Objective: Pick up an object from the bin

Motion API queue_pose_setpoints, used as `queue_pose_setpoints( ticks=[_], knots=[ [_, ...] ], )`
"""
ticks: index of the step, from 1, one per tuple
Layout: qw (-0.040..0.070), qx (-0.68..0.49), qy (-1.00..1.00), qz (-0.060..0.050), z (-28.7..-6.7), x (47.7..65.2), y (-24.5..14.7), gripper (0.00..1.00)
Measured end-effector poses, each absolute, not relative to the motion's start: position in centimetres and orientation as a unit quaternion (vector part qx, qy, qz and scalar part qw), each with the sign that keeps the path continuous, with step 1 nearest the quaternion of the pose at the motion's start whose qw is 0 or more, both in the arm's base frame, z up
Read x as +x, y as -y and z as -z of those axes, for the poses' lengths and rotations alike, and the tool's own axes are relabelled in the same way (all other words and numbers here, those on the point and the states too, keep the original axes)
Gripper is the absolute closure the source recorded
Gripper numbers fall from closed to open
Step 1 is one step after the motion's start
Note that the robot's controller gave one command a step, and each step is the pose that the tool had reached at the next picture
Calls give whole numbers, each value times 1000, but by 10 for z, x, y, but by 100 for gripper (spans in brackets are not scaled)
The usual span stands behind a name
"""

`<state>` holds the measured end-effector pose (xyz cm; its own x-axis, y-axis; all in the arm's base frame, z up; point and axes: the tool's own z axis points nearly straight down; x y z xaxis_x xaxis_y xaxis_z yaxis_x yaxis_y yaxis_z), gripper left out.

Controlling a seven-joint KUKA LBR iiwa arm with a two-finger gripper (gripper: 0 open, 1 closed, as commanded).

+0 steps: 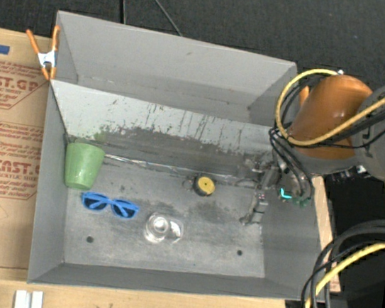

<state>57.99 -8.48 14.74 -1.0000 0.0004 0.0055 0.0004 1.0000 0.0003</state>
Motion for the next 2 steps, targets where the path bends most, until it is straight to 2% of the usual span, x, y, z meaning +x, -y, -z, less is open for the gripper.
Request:
queue_pose_setpoints(
  ticks=[1,2],
  knots=[
    [-2,-48,999,1,-67,578,46,0],
    [-2,91,996,-2,-79,584,129,0]
  ],
)
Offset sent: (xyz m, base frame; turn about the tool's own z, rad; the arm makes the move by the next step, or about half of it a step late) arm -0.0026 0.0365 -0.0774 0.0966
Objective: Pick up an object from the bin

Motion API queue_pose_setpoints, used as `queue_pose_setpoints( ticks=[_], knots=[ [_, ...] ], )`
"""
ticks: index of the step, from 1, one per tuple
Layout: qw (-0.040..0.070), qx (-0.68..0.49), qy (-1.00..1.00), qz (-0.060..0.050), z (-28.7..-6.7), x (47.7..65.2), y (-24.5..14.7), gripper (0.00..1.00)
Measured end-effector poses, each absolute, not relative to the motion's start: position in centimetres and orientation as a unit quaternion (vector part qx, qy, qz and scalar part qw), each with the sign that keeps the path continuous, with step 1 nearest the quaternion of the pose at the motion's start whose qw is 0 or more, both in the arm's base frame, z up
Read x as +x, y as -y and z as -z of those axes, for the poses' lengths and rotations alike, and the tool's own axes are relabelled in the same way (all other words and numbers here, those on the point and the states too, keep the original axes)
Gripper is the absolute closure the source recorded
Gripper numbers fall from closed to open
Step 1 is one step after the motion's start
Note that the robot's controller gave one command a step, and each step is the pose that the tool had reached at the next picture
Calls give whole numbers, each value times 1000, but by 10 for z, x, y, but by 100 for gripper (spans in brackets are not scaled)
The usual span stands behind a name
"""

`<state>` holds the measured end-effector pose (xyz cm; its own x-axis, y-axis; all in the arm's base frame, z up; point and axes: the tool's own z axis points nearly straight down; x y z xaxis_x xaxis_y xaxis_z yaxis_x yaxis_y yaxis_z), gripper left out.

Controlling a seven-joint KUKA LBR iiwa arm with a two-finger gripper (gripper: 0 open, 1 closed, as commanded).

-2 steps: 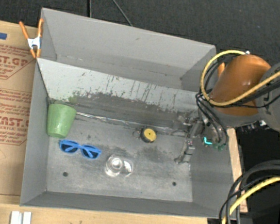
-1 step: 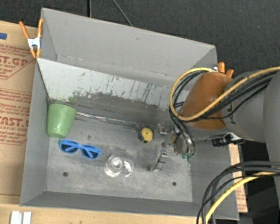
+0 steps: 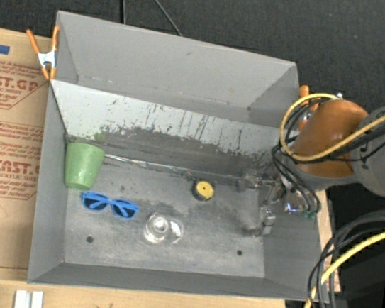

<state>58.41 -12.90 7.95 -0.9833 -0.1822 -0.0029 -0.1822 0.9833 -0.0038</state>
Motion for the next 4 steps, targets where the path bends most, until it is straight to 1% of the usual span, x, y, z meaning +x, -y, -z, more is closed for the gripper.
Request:
queue_pose_setpoints(
  ticks=[1,2,3,4],
  knots=[
    [1,-122,-993,-1,-78,583,76,0],
    [2,-134,-991,-1,-70,591,51,0],
    [1,-230,-973,-1,-70,589,6,0],
    [1,-229,-973,0,-70,589,7,100]
  ],
)
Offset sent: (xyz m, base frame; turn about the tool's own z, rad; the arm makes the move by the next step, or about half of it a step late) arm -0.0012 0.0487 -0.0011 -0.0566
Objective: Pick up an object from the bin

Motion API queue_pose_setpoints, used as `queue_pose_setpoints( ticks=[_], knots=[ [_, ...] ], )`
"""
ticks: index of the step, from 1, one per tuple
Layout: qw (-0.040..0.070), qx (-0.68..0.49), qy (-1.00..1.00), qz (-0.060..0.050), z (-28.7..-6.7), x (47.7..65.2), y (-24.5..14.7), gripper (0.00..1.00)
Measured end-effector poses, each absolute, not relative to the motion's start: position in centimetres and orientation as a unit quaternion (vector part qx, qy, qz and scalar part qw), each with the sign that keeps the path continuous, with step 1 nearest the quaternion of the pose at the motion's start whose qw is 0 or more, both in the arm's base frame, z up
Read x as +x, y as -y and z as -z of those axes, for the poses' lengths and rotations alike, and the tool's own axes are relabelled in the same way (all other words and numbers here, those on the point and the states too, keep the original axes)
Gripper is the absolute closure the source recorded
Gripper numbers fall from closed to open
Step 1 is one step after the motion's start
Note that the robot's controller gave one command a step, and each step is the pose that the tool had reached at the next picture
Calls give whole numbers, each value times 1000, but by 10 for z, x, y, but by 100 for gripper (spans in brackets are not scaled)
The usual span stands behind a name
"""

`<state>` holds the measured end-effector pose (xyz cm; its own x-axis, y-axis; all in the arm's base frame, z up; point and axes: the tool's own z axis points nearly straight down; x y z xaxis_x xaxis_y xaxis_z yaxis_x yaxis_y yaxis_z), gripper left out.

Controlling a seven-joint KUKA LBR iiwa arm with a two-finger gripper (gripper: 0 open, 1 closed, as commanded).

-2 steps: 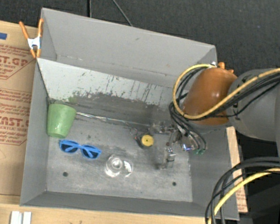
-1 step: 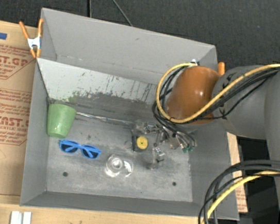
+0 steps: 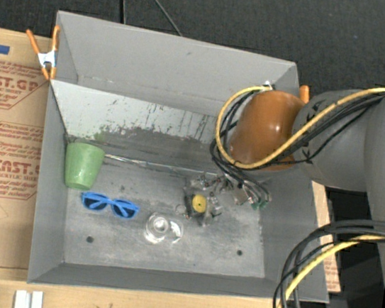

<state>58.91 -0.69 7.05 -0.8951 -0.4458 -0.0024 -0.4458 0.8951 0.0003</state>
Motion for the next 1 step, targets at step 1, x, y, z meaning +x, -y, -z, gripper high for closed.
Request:
queue_pose_setpoints(
  ticks=[1],
  knots=[
    [6,-240,-971,1,-285,584,-10,100]
  ],
)
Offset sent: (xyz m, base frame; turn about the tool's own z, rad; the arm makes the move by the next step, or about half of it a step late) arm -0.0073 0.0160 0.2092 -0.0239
